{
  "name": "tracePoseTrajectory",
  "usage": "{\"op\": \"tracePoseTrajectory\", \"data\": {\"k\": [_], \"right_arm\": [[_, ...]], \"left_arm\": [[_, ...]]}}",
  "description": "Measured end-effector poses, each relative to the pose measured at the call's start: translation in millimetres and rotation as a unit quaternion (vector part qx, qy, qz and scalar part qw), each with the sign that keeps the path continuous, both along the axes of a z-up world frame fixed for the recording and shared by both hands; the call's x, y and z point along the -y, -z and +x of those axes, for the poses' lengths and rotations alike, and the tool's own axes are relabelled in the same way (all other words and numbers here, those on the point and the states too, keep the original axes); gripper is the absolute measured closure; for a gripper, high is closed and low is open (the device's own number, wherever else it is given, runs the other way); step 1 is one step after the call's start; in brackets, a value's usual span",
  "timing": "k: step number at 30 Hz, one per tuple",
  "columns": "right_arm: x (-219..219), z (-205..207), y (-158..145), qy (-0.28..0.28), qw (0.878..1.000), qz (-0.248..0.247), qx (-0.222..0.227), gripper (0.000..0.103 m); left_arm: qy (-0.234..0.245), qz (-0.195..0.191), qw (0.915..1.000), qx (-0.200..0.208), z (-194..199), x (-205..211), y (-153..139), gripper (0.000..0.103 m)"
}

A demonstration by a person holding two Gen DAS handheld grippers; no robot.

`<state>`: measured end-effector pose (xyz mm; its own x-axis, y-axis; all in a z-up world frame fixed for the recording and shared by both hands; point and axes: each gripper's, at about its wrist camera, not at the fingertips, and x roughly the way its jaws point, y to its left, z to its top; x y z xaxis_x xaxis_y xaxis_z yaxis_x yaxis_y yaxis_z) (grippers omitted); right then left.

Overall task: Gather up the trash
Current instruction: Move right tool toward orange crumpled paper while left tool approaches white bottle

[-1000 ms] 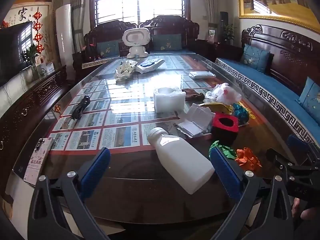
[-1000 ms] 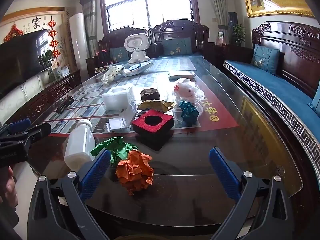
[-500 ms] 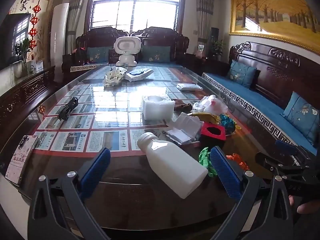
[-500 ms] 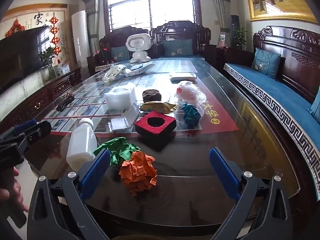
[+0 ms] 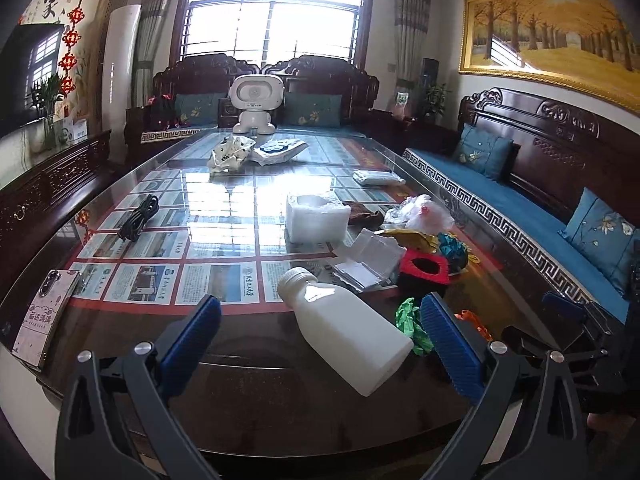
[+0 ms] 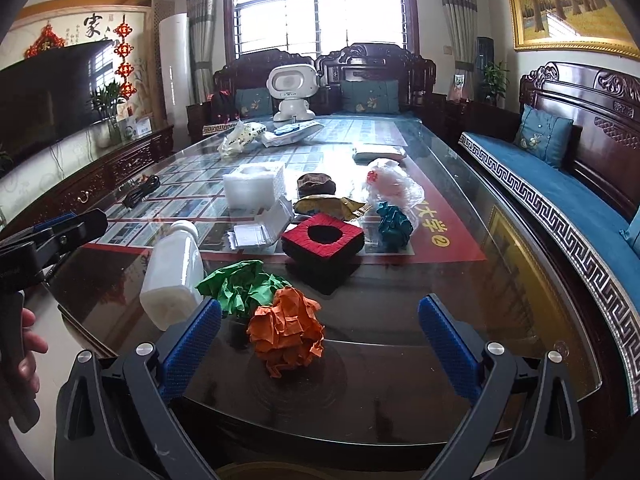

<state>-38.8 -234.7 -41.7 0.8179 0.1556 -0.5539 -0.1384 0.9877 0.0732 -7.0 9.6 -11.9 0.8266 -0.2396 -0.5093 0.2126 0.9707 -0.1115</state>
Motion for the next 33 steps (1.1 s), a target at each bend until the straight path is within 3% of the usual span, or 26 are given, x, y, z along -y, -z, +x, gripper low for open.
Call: {"op": "tracePoseTrajectory", "data": {"k": [4,17,33], "right_arm": [[6.5,-2.6,-0.6,-0.004,0.999,0.038,-0.017,0.009],[1.9,-10.5,-13.6,0.010,1.000,0.019,-0.011,0.009],[-0.1,-8.4,-15.9,0.000,1.000,0.019,-0.013,0.008]], "left_arm": [[0.026,-0.017,0.9993,-0.021,-3.7,-4.8,4.8,0.004],[0.048,-0.029,0.9974,-0.045,-2.4,-2.9,11.3,0.004],[0.034,0.015,0.9982,-0.048,-1.3,3.8,13.4,0.004]]}}
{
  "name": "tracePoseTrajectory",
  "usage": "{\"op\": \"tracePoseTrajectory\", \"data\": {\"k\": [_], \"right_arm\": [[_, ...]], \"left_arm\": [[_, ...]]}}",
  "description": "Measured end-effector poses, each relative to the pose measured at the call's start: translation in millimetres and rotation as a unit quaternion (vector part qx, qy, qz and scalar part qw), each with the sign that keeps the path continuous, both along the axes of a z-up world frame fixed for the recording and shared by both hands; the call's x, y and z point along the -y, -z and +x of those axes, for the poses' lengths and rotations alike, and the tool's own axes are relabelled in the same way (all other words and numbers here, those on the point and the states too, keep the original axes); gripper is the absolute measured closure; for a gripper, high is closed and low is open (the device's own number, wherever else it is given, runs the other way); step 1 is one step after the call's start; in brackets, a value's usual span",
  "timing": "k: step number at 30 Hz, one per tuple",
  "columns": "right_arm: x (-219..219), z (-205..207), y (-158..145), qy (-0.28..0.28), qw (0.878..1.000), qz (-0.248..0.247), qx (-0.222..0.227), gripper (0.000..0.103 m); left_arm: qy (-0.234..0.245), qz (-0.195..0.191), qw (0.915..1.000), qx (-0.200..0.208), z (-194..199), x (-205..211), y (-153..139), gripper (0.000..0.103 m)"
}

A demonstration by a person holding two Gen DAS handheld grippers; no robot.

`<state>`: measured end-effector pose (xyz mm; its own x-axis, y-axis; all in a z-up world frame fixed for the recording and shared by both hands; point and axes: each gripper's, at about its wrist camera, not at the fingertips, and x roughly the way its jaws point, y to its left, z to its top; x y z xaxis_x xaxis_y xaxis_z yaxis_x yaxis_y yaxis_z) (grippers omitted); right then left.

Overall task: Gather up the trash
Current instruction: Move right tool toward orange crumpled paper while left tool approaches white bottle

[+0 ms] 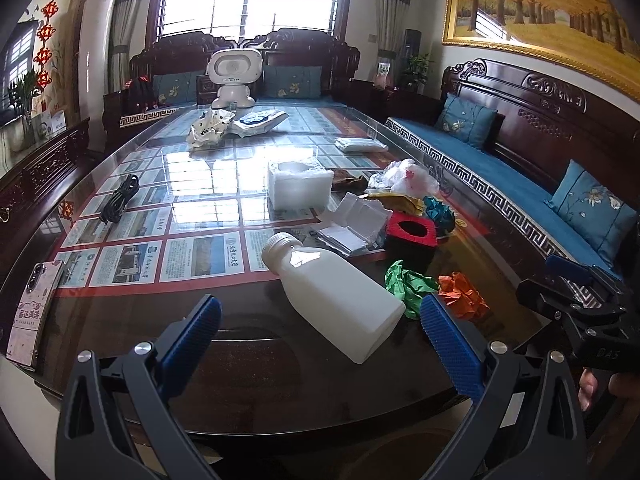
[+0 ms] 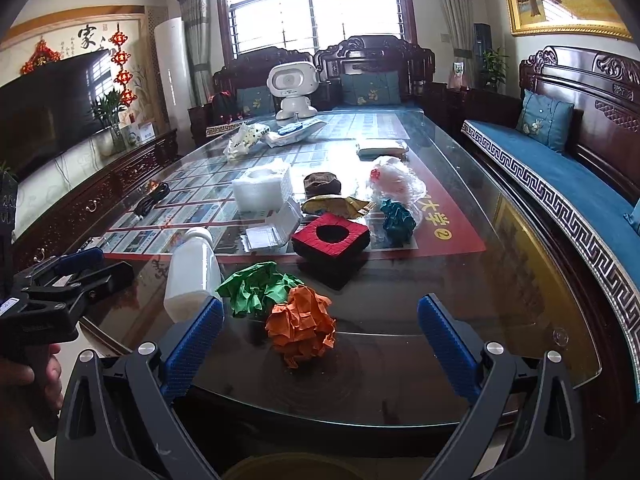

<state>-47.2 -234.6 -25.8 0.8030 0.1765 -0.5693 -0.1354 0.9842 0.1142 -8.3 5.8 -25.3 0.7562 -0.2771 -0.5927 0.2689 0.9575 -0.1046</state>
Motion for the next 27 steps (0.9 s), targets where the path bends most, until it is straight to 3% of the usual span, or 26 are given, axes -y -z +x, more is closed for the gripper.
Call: {"op": "tracePoseTrajectory", "data": {"k": [16,20,27], "right_arm": [[-3.5,2.3,6.6,-0.009,1.000,0.000,-0.004,0.009],[-2.9,4.9,9.6,-0.014,1.000,0.003,-0.015,0.021],[-3.2,6.5,13.0,-0.013,1.000,0.004,-0.019,0.022]], "left_arm": [[-0.002,-0.001,1.0000,-0.003,1.9,3.1,2.7,0.004],[-0.002,0.000,1.0000,-0.005,2.7,4.4,3.8,0.004],[-0.003,0.000,1.0000,-0.005,3.1,5.2,3.8,0.004]]}}
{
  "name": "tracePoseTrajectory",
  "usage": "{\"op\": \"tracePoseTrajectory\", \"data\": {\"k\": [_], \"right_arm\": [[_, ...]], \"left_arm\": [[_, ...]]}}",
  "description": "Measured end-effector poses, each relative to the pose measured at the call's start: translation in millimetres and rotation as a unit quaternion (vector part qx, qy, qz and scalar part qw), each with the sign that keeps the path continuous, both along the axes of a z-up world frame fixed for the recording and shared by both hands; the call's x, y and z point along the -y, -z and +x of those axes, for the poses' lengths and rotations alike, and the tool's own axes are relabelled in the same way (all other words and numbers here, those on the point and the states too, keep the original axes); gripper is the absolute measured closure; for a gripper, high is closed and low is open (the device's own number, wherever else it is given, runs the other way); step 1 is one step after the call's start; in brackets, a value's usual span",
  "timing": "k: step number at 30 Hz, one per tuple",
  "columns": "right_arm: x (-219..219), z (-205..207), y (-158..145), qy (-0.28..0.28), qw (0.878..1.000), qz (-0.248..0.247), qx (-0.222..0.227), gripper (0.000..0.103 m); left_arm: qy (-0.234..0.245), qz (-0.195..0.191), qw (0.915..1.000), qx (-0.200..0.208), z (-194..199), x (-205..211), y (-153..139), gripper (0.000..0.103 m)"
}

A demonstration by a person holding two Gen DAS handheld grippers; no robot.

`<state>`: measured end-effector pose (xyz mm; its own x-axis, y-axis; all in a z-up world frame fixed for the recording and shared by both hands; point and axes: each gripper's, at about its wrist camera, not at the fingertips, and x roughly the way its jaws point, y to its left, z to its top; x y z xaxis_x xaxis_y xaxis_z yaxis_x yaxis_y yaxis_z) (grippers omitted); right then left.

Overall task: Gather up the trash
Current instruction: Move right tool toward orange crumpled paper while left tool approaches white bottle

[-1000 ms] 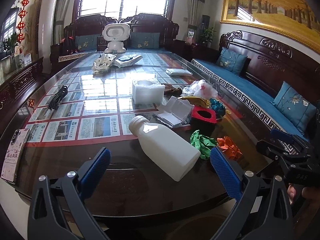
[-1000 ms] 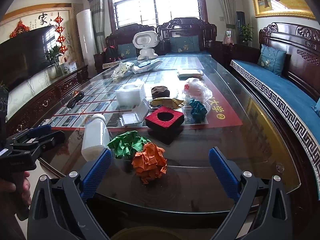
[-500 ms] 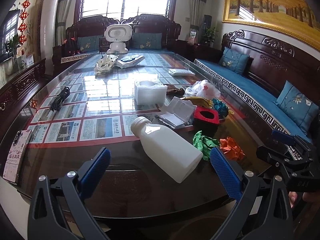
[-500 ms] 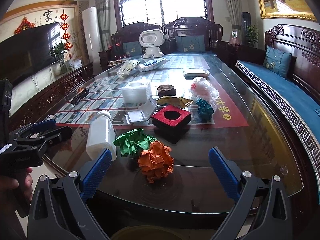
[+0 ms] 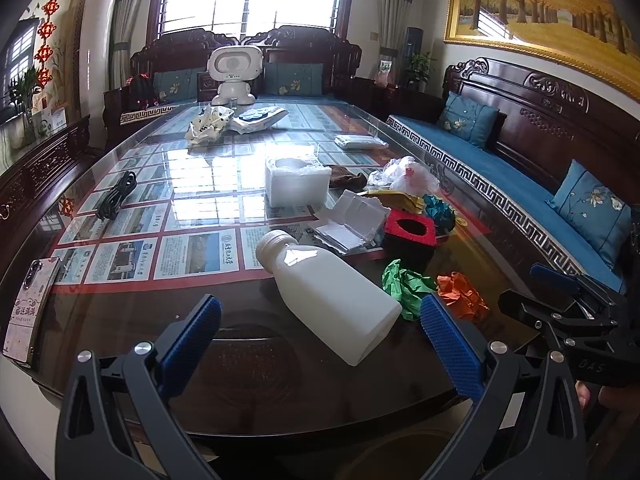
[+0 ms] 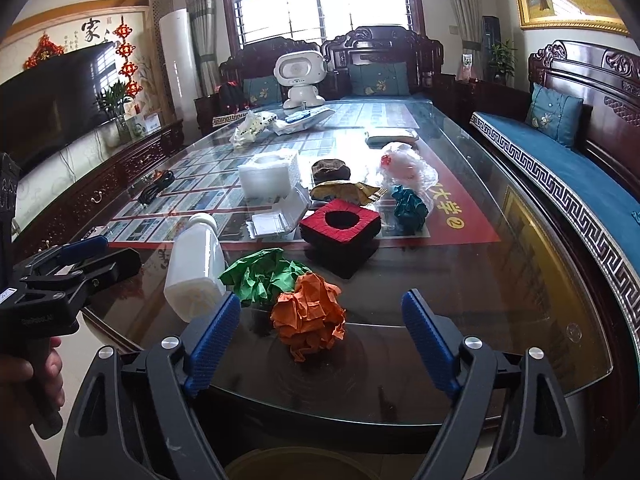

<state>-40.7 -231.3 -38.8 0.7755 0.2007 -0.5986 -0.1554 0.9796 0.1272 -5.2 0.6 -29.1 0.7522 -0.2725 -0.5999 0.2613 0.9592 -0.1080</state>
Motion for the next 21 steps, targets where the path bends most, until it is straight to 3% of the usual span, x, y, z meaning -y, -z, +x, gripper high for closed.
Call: {"op": "tracePoseTrajectory", "data": {"k": [8,11,21], "right_arm": [[1.3,2.8,3.8,-0.002,1.000,0.003,-0.004,0.022],[1.4,4.7,6.6,-0.002,1.000,0.004,-0.006,0.016],[-3.5,15.7,17.4,-0.005,1.000,-0.004,-0.017,0.012]], "left_arm": [[-0.003,0.000,1.0000,-0.005,2.6,1.0,3.0,0.004],[-0.005,-0.002,1.0000,-0.008,4.2,0.5,4.8,0.004],[-0.009,-0.001,0.9999,-0.012,9.0,-0.9,8.6,0.004]]}}
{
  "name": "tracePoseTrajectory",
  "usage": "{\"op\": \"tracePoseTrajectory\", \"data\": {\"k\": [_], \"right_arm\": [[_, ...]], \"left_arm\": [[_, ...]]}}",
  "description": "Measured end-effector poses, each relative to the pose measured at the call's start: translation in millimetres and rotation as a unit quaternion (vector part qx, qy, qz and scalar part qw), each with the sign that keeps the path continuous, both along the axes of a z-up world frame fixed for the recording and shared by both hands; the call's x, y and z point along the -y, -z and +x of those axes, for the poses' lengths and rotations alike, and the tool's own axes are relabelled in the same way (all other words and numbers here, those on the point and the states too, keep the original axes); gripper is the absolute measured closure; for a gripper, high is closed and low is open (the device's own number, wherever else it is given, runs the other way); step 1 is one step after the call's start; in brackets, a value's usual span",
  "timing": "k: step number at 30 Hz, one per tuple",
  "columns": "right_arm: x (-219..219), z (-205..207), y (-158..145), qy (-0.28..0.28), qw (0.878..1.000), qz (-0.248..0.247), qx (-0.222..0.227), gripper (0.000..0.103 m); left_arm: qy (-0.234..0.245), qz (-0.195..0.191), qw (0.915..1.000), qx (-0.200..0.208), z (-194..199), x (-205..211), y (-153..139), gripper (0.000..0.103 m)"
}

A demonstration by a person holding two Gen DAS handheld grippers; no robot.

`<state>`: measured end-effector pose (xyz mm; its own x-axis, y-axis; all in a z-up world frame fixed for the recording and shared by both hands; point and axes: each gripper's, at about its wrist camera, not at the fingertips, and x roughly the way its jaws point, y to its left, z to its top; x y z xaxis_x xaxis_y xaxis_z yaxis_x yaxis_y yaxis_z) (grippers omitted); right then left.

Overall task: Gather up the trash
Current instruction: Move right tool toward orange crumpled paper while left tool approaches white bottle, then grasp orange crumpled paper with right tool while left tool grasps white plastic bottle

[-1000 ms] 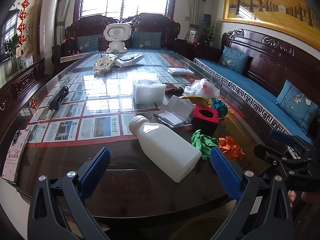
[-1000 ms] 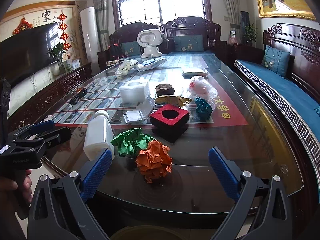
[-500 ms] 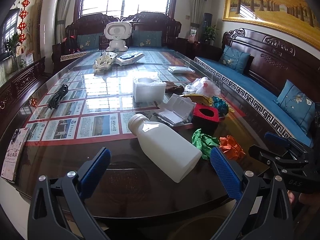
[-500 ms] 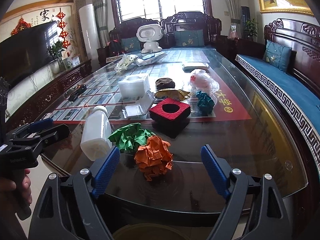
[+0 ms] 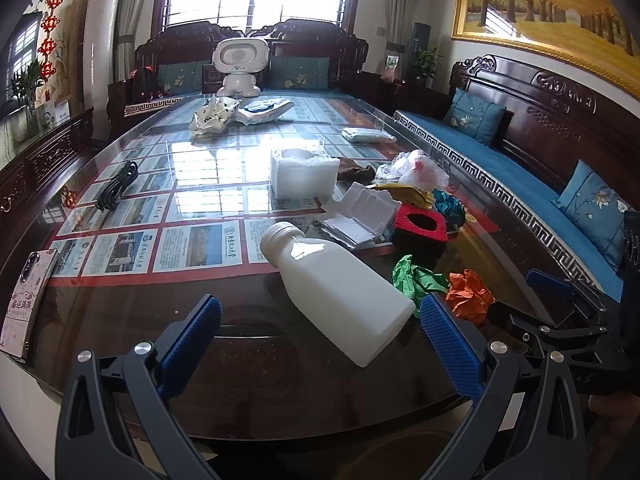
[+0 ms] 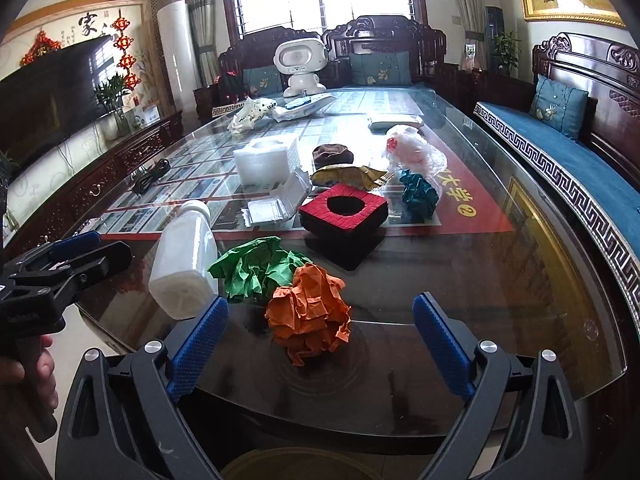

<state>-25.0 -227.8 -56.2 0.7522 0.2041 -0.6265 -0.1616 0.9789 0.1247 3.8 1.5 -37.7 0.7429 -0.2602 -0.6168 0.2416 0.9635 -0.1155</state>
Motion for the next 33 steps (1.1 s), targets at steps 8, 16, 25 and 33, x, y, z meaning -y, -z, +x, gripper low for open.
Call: {"op": "tracePoseTrajectory", "data": {"k": [8,16,25,33], "right_arm": [[-5.3,14.4,11.4,-0.004,1.000,-0.011,-0.006,0.012],[-10.2,29.4,29.0,-0.003,0.999,-0.037,-0.026,0.018],[11.0,20.3,30.3,-0.009,1.000,0.008,-0.028,0.062],[29.1,9.6,11.1,0.005,1.000,0.025,-0.001,0.062]], "left_arm": [[-0.002,0.001,1.0000,-0.001,2.7,-0.8,1.6,0.004],[-0.013,0.002,0.9998,-0.011,9.1,-2.6,6.2,0.004],[-0.011,-0.001,0.9998,-0.016,17.3,8.6,8.4,0.004],[-0.061,0.001,0.9974,-0.039,42.7,31.1,13.9,0.004]]}}
